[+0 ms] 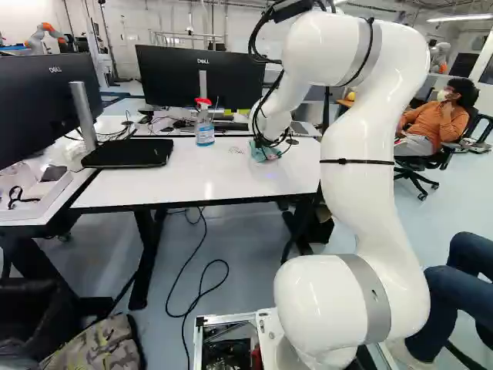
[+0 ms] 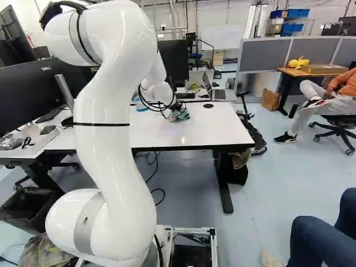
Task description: Clean the table with the green towel
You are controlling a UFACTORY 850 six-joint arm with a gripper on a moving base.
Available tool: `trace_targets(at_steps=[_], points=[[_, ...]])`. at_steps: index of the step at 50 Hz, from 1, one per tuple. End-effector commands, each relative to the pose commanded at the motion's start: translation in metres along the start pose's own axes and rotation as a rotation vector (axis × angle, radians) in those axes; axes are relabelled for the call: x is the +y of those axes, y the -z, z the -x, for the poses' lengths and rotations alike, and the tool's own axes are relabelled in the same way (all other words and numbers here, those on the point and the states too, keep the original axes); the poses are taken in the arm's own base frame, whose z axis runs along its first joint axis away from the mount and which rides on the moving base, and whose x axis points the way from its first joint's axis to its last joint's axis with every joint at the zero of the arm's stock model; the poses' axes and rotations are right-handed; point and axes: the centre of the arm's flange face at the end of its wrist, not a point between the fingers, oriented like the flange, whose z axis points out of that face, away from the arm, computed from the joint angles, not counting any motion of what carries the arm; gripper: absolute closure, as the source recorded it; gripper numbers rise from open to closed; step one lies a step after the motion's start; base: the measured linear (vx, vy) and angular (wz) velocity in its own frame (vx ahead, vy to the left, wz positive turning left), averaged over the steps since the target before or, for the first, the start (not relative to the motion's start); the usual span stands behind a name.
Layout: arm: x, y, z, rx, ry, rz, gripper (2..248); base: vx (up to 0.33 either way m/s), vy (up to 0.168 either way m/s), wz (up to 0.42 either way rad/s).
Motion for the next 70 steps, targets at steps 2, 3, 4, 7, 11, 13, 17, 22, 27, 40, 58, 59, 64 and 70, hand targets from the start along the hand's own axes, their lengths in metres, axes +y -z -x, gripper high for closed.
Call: trace_targets(at_steps=[2,3,4,7,11,13,17,22,27,40,58,59,64,70], points=[[0.001,0.003,0.002,-0.003,-0.001,0.001,213,0.0,0.0,0.0],[0.001,0.005,0.003,-0.004,-0.001,0.001,213,0.0,0.0,0.0],[0.001,0.006,0.004,-0.005,-0.002,0.002,213,0.0,0.0,0.0],[0.003,0.011,0.008,-0.009,-0.003,0.003,213,0.0,0.0,0.0],[0.005,0.017,0.012,-0.015,-0.006,0.006,213,0.0,0.0,0.0],[0.006,0.02,0.014,-0.017,-0.007,0.008,213,0.0,0.0,0.0],[0.009,0.026,0.019,-0.022,-0.01,0.011,213,0.0,0.0,0.0],[0.013,0.033,0.024,-0.028,-0.015,0.017,213,0.0,0.0,0.0],[0.018,0.039,0.029,-0.033,-0.021,0.023,213,0.0,0.0,0.0],[0.035,0.053,0.039,-0.042,-0.042,0.045,213,0.0,0.0,0.0],[0.064,0.057,0.042,-0.044,-0.077,0.083,213,0.0,0.0,0.0],[0.066,0.057,0.042,-0.043,-0.079,0.086,213,0.0,0.0,0.0],[0.074,0.056,0.042,-0.042,-0.089,0.096,213,0.0,0.0,0.0],[0.084,0.054,0.04,-0.04,-0.101,0.109,213,0.0,0.0,0.0]])
